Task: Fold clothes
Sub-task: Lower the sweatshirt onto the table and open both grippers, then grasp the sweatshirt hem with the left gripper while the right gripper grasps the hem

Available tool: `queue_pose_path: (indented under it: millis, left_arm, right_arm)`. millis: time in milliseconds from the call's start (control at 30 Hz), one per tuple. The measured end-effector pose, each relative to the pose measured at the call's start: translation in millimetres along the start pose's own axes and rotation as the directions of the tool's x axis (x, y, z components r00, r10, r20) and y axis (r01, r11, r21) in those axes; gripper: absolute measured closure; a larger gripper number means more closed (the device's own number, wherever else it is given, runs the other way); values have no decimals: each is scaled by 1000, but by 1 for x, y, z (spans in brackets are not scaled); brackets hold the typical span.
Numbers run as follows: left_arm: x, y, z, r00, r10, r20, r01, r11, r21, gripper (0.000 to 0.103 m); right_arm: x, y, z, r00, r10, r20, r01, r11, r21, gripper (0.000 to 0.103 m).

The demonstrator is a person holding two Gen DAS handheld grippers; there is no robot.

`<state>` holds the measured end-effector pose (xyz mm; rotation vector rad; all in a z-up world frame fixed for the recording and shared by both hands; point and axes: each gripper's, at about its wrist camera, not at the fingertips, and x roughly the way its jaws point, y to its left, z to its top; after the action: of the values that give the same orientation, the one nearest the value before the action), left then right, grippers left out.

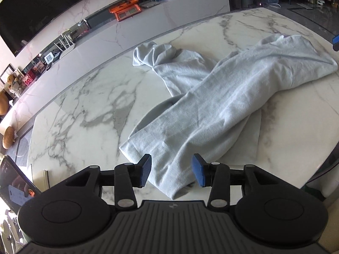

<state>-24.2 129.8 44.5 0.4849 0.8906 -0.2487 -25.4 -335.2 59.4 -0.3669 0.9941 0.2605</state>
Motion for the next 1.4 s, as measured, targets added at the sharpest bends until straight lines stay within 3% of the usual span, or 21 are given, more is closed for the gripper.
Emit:
queue_pose_path:
  millis: [167,367,500,733,833,900,967,1167,1333,1367,1400]
  left_arm:
    - [26,9,26,999,40,-6,-40,997,67,62]
    - [64,14,38,998,44,-53,-35,986,166,62]
    - [81,13,39,997,15,-77,4,970,242,62]
    - [91,20,37,993,-59,-99,83,963,257,63]
    - [93,23,35,992,-83,-98,107,958,264,63]
    - [95,24,36,991,-92,-98,116,954,275,63]
    - [96,24,36,990,-100,-95,124,946,299,63]
    - [108,21,41,982,-144,-125,180,914,363,63]
    - [117,20,47,972,-189,-137,228,900,371,64]
    - [117,20,48,970,-197,-140,236,899,369,69]
    - [118,21,49,966,-213,-149,254,897,361,81]
  right_arm:
    - [13,7,13,1000,19,6,-17,981,-193,72]
    - [24,4,26,997,70,-15,-71,939,-336,60]
    - [35,6,35,996,68,-53,-85,870,-486,60]
    - [65,14,56,978,136,-155,-205,745,-635,61]
    - [77,22,60,968,156,-196,-248,705,-664,66]
    - [84,27,60,961,161,-226,-274,683,-677,89]
    - [86,30,59,954,167,-248,-294,663,-688,91]
    - [63,17,65,958,165,-233,-282,666,-690,98]
    - [21,-12,81,975,172,-142,-223,749,-624,100]
    - [14,-17,84,979,167,-116,-203,765,-612,101]
    - [8,-19,88,983,159,-96,-185,778,-600,101]
